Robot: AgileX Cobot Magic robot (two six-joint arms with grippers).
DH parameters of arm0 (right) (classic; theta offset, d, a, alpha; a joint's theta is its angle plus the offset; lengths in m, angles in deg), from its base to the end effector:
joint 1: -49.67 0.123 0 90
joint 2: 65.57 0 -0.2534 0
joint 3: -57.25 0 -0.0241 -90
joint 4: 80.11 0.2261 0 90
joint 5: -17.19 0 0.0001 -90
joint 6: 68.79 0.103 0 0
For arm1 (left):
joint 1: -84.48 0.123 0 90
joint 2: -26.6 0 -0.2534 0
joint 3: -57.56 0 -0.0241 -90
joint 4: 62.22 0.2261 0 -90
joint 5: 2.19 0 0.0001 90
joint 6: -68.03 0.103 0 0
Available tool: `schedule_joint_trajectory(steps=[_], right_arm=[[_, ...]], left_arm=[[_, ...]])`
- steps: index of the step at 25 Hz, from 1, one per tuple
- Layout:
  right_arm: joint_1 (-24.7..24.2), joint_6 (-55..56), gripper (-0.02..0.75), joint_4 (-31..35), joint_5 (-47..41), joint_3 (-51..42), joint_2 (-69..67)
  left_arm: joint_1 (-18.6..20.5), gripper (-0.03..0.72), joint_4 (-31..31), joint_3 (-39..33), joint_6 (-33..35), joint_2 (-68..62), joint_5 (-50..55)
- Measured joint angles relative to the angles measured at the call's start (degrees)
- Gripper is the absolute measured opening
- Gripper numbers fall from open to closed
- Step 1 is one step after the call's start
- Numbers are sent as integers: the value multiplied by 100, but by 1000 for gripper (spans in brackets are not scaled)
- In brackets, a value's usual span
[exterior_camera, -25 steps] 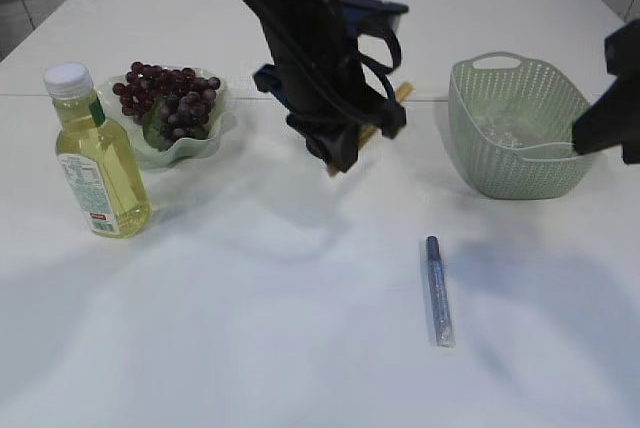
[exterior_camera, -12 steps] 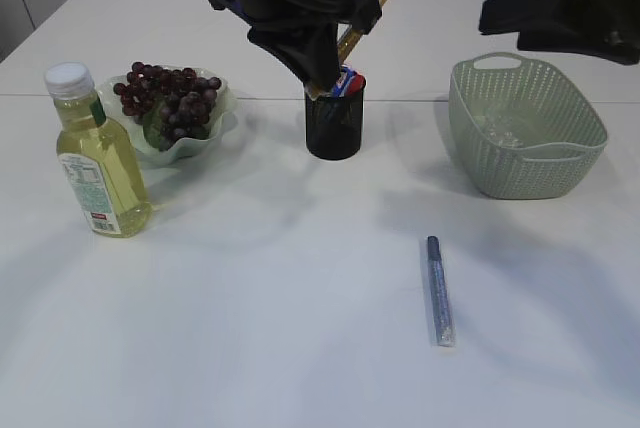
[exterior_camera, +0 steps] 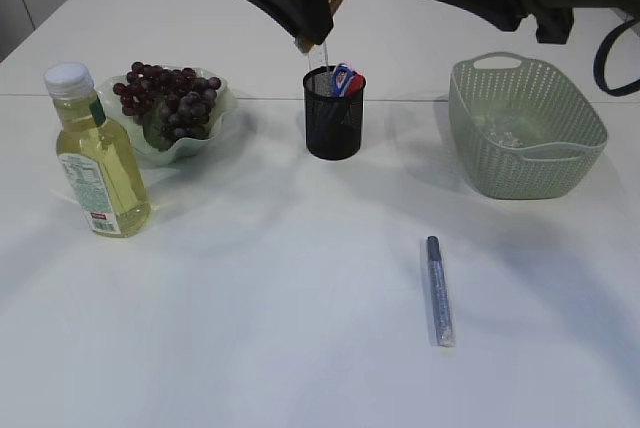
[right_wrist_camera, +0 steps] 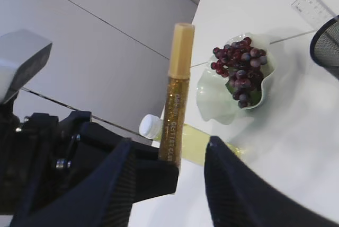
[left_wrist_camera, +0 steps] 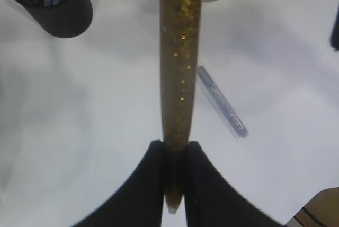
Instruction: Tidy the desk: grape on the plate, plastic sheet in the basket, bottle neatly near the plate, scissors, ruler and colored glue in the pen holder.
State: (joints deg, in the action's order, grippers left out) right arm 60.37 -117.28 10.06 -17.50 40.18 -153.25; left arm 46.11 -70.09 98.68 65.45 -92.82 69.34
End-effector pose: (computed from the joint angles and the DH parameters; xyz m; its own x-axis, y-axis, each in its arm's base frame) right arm 0.2804 0.1127 0.3206 -0.6469 0.4346 -0.6266 -0.3527 0.5580 0.7512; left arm 0.2994 -0.2541 0.3250 -0.7332 0.4683 -0.4931 0.6043 0.7813 -0.1564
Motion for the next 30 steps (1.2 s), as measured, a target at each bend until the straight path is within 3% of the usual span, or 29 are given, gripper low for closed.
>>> schedule_joint_trajectory(steps=[9,17,30], right_arm=[[0,-39,350,1094,-231,0,-472],[0,-207,452,1185,-335,9,-608],[0,-741,461,1196,-426,325,-608]], left_arm=[[0,57,-10,0,0,175,20],[0,57,-62,0,-10,175,20],[-11,57,-520,0,14,175,28]])
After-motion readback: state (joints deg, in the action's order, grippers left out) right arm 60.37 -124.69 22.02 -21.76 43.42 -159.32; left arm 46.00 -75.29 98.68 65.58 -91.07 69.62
